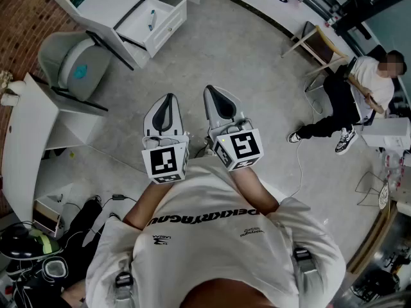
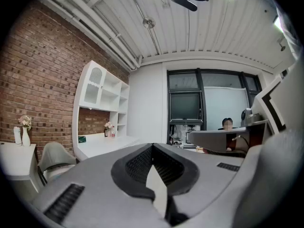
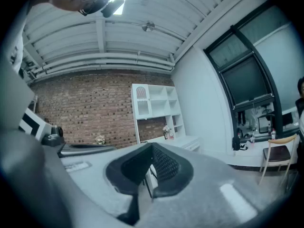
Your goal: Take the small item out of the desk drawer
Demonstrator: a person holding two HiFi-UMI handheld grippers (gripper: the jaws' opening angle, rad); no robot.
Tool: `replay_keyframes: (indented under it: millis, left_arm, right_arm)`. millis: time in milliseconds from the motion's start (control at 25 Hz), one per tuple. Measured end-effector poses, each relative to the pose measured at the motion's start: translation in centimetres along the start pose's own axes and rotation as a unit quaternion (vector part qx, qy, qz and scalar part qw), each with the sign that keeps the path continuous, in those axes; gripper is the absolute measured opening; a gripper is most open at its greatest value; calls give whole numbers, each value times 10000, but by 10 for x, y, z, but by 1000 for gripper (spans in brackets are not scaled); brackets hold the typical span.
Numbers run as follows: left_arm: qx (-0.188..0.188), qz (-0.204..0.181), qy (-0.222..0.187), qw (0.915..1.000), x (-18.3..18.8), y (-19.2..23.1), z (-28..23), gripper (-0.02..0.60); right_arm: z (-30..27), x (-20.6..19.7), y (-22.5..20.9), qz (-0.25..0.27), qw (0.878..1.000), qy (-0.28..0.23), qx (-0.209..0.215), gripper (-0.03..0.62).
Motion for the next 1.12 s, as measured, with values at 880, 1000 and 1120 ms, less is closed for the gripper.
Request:
replay_keyframes:
  millis: [880, 1000, 1120]
  left_arm:
    - [218, -94, 172, 9996, -26, -96, -47, -2]
    - [277, -141, 200, 9993, -28, -94, -51, -2]
    - [312, -213, 201, 9991, -29, -87, -57, -3]
  right_arm:
    - [21, -9, -98, 109, 9986, 238, 466, 0]
    - [16, -10, -100, 105, 9981, 279, 546, 0]
    - [5, -11, -100, 132, 9977, 293, 595, 0]
Point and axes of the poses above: the fingertips, and each gripper's own axes: z backward along the fingers, y to its left, x out of its top, the point moved 9 cm from there along z, backward along the fingers, and after that the axes turned 1 degree about -z, right-handed, at the moved point
